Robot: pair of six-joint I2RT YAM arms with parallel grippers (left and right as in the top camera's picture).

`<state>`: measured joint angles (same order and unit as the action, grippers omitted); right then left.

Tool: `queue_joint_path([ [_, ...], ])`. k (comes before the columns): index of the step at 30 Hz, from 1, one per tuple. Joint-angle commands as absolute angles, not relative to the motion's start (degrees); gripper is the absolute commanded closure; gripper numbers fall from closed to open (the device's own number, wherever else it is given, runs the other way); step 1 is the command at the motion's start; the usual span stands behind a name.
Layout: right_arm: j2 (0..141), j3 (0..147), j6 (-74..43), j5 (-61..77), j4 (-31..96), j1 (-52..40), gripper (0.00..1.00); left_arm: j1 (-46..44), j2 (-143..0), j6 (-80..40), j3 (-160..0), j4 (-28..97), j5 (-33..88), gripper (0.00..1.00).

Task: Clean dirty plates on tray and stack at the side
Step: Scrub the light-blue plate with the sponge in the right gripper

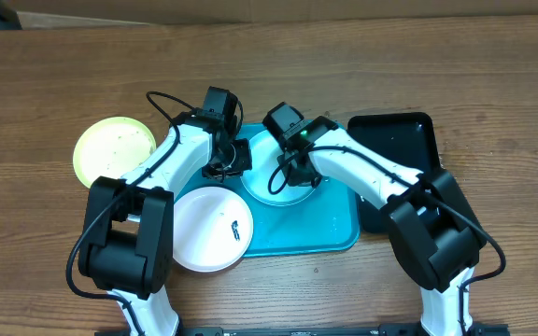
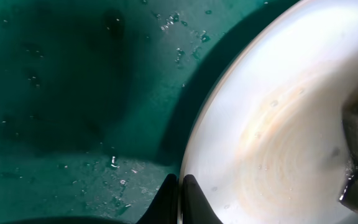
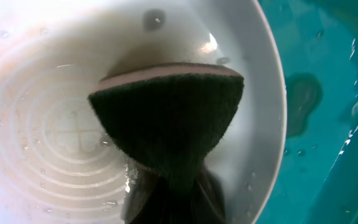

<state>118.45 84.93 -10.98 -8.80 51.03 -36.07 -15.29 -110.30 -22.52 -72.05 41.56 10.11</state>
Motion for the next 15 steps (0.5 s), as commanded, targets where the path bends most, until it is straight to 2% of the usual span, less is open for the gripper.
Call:
queue_joint_path([
  [1, 118.8, 85.1, -12.3, 1.5, 52.6, -32.1, 0.96, -15.5, -111.0, -22.7, -72.7, 41.5, 10.2, 0.96],
  [7, 119.6, 84.1, -12.3, 15.7, 51.5, -27.7, 0.96, -15.4, -111.0, -22.7, -72.7, 41.5, 10.2, 0.96],
  [15, 119.7, 78.7, -12.2, 21.2, 46.4, -29.6, 0.96, -15.5, -111.0, -22.7, -72.7, 41.3, 10.2, 0.96],
])
